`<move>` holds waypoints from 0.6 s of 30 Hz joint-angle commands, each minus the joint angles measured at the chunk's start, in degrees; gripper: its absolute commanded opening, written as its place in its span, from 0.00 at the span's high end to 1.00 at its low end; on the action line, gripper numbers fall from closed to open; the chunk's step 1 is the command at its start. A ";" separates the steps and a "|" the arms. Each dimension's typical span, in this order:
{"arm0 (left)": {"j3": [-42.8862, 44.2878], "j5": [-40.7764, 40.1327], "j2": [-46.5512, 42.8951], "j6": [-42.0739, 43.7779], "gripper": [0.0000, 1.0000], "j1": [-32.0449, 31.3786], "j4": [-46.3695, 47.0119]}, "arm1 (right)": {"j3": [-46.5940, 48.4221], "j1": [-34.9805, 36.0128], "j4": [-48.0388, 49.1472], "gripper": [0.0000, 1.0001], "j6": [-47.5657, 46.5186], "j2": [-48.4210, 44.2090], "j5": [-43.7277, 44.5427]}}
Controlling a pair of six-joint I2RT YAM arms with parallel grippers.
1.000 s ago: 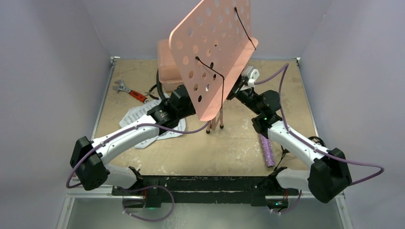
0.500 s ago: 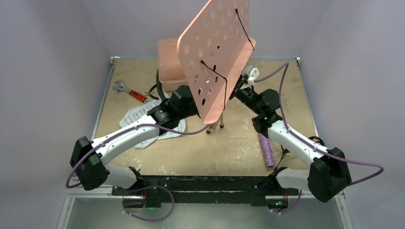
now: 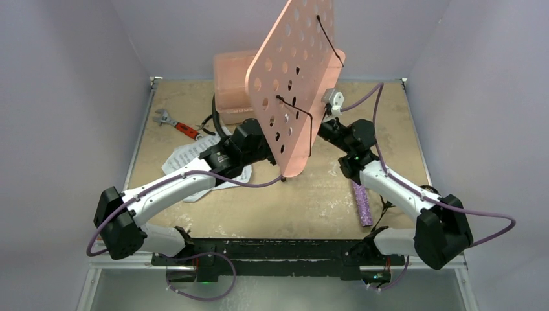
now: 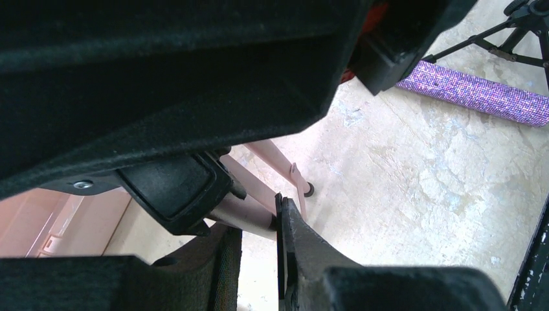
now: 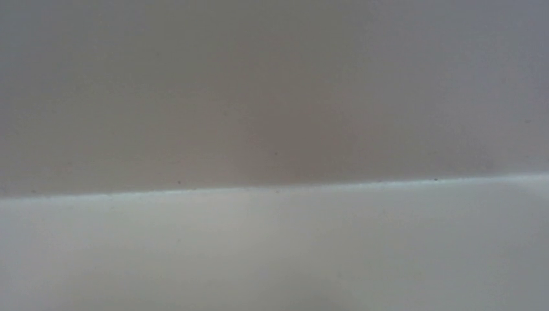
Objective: Set up the instrument practice props
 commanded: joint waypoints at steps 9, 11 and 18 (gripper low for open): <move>-2.29 -4.62 -1.51 0.92 1.00 -2.02 -4.42 | 7.62 1.27 3.43 1.00 -2.00 -2.24 4.76; -2.14 -6.13 -1.52 -0.04 1.00 -2.02 -5.05 | 8.66 1.27 3.83 1.00 -1.48 -2.31 5.58; -1.28 -10.56 -1.64 -1.41 1.00 -2.03 -8.38 | 11.00 1.27 5.25 1.00 -0.36 -3.55 10.86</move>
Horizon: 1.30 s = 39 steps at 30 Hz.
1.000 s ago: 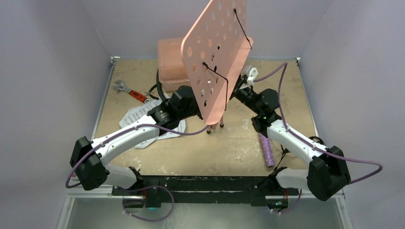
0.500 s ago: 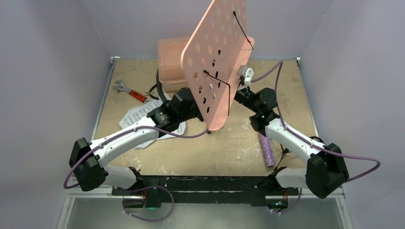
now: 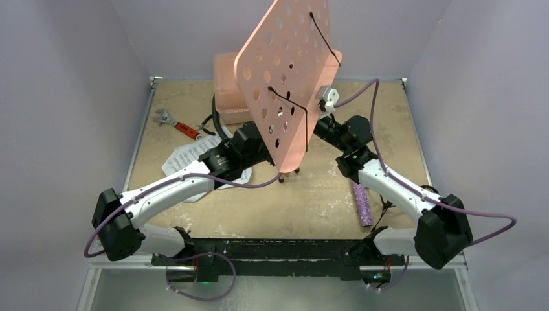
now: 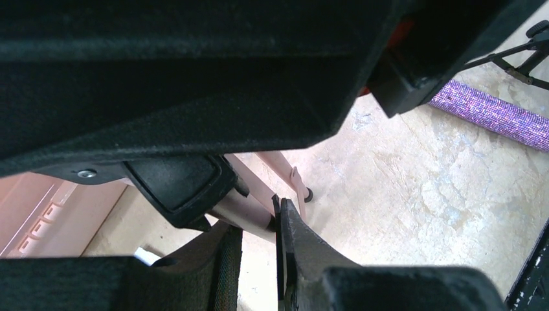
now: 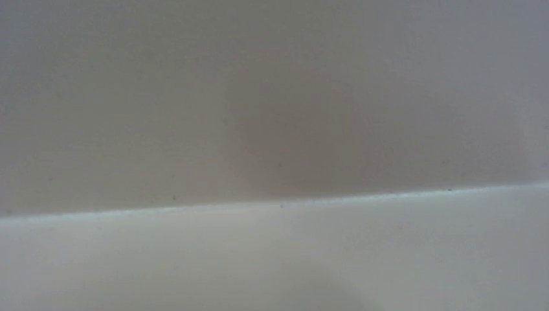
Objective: Set up the instrument practice props
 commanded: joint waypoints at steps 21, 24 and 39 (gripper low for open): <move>-9.16 -2.48 -9.35 -4.05 1.00 4.87 -4.33 | 7.33 -0.02 6.69 1.00 -5.03 -7.89 11.46; -9.05 -1.41 -9.18 -3.31 1.00 5.09 -5.37 | 9.18 0.00 5.94 1.00 -6.22 -7.74 11.30; -12.99 12.67 -9.09 -6.17 0.50 4.65 16.97 | 9.19 -0.04 8.51 1.00 -4.61 -7.29 12.23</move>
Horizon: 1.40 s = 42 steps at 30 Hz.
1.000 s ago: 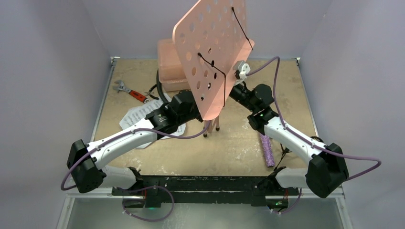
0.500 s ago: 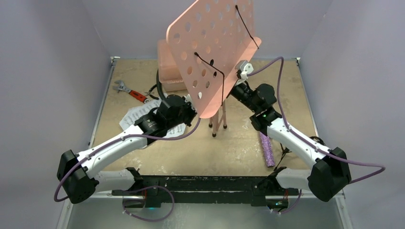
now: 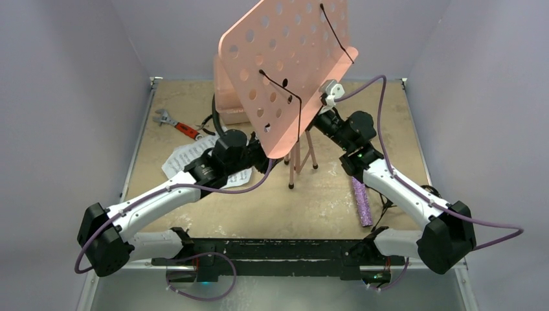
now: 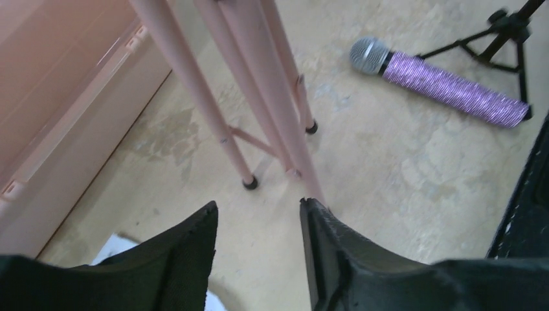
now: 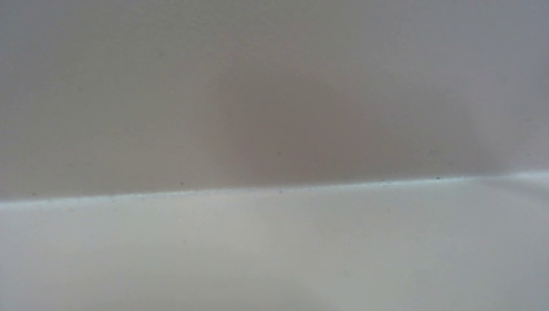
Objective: Set up the instrument practice props
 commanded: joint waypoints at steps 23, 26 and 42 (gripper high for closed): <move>1.78 -17.05 11.86 -3.31 0.71 -6.78 23.61 | 6.29 0.11 19.59 1.00 1.91 -4.68 4.75; 1.81 -16.68 11.65 -2.34 0.92 -6.79 22.07 | 6.70 0.09 19.57 1.00 1.93 -4.57 4.75; -0.89 -21.08 6.47 -0.70 1.00 -6.65 8.58 | 12.09 0.10 21.50 1.00 2.73 -2.55 3.08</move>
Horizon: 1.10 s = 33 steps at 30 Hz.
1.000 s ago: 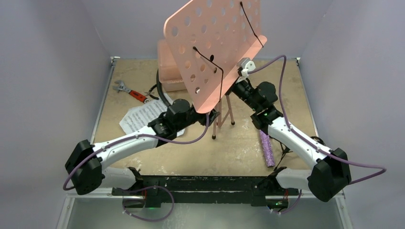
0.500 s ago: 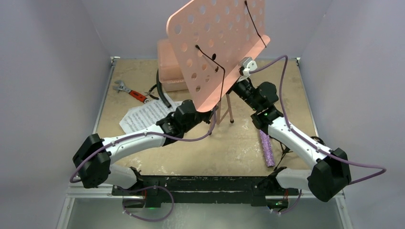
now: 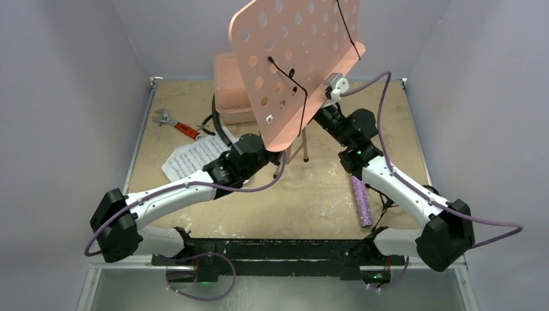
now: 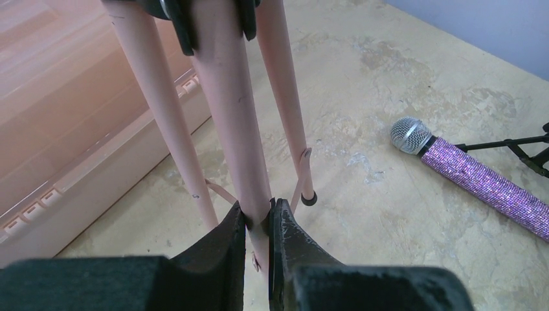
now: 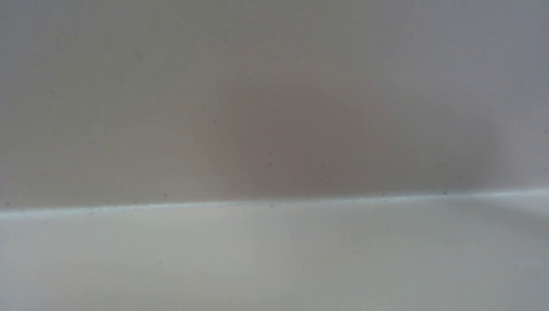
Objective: Set up the instrument practice props
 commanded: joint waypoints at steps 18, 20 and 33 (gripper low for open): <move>-1.89 -1.01 1.57 -1.35 1.00 1.11 -16.06 | 13.43 -0.15 18.61 1.00 -0.07 -2.99 -4.61; -1.97 -0.28 1.88 -1.60 1.00 1.58 -16.85 | 13.14 -0.17 18.75 1.00 -0.29 -3.44 -4.95; -1.08 0.28 4.03 1.77 1.00 2.56 -23.91 | 12.15 -0.21 19.36 1.00 -1.25 -5.61 -6.07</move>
